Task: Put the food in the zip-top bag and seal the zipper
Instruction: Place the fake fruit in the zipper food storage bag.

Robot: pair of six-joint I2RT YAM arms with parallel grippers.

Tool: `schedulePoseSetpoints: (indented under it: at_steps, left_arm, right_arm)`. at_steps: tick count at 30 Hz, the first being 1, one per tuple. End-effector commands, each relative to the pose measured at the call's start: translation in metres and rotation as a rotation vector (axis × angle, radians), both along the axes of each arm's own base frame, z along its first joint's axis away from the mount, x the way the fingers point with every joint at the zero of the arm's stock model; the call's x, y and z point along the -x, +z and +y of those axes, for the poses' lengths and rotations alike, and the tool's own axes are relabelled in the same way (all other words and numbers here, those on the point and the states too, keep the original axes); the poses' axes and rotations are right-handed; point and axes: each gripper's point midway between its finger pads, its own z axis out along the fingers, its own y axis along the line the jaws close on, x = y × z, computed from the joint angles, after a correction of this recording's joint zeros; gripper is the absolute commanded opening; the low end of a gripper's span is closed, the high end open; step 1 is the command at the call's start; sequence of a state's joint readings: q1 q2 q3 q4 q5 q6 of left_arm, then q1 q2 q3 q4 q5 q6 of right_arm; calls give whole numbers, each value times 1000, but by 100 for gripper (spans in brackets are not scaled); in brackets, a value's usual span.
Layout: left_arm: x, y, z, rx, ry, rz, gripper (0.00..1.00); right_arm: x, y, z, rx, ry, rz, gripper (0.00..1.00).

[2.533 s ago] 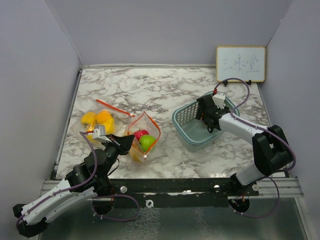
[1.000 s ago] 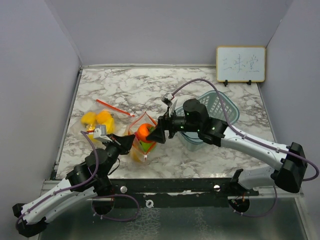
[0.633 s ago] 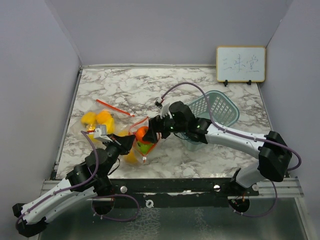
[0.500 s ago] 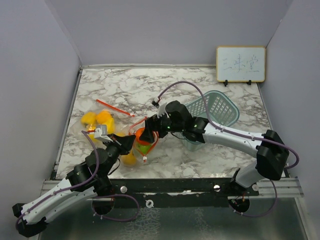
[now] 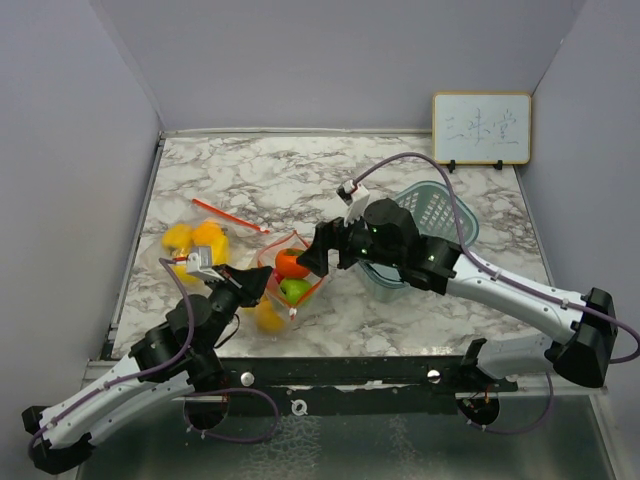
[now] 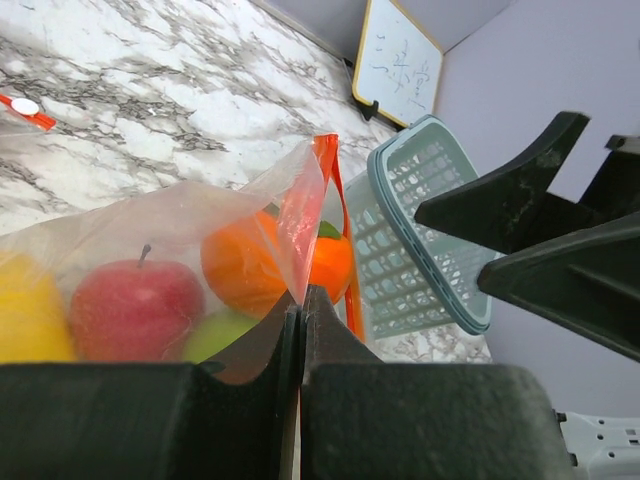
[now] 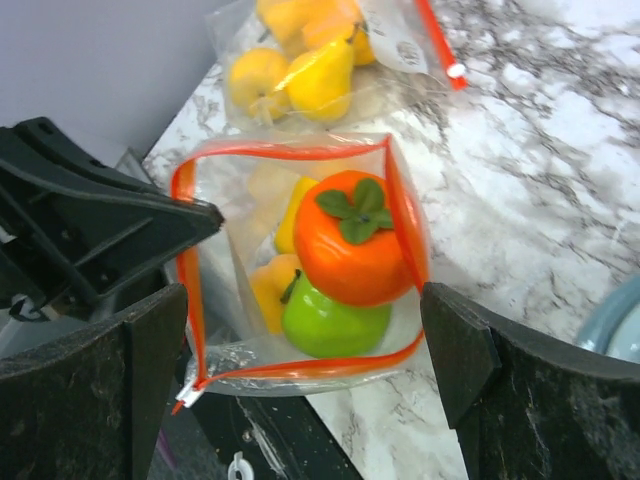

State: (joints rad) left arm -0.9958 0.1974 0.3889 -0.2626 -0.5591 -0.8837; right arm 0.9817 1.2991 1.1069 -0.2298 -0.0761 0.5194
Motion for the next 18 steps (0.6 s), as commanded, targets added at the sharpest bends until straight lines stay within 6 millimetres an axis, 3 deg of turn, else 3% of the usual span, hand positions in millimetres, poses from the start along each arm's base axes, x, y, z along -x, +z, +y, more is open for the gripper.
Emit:
schedulePoseSetpoints:
  at_steps: [1,10,18]
  left_arm:
    - [6,42,-1,133,-34,-69,0]
    - [14,61,-1,234,-71,-123,0]
    - [19,65,-2,273,-100,-131,0]
  right_arm:
    - [2,-45,-30,121,-122,94,99]
    - [5,-58,-27,129,-91,97,89]
    - [-7,-62,-6,107,-84,83,84]
